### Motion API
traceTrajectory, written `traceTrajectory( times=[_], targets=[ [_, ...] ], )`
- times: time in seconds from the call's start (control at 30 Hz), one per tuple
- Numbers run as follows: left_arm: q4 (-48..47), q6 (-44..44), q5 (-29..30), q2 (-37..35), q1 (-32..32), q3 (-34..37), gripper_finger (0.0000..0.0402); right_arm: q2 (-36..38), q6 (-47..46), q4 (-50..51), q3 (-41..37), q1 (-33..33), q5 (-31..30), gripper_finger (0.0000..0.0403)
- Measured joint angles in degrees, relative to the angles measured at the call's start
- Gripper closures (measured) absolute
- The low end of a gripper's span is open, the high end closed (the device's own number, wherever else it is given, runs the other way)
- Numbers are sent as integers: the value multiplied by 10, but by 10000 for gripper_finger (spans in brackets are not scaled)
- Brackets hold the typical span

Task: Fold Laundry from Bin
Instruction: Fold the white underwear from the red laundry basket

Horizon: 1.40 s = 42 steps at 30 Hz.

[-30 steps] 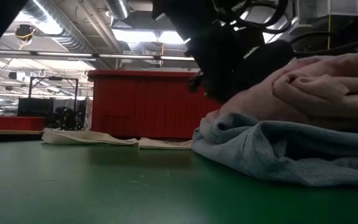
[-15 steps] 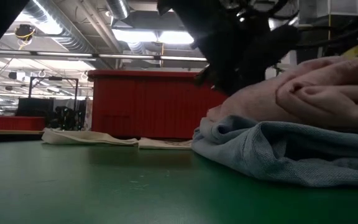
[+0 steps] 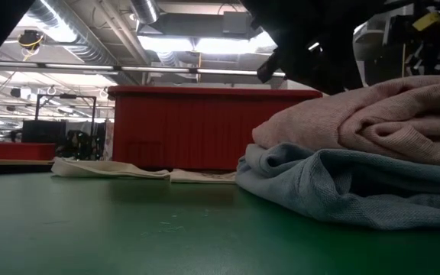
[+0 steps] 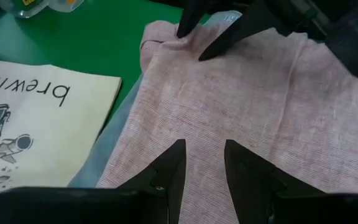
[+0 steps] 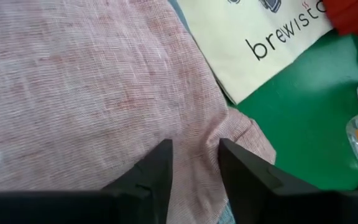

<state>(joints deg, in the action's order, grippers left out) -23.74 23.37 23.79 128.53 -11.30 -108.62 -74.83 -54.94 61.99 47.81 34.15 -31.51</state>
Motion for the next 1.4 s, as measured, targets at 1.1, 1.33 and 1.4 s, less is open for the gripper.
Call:
traceTrajectory(
  times=[1.1,1.33,1.4],
  targets=[
    [84,14,10,0,5,0,296,1,1,-4,2,0,1,272],
    [84,16,-3,0,20,0,296,1,13,-4,2,0,16,272],
    [84,16,-29,0,26,0,296,1,9,-6,2,0,35,272]
  ],
)
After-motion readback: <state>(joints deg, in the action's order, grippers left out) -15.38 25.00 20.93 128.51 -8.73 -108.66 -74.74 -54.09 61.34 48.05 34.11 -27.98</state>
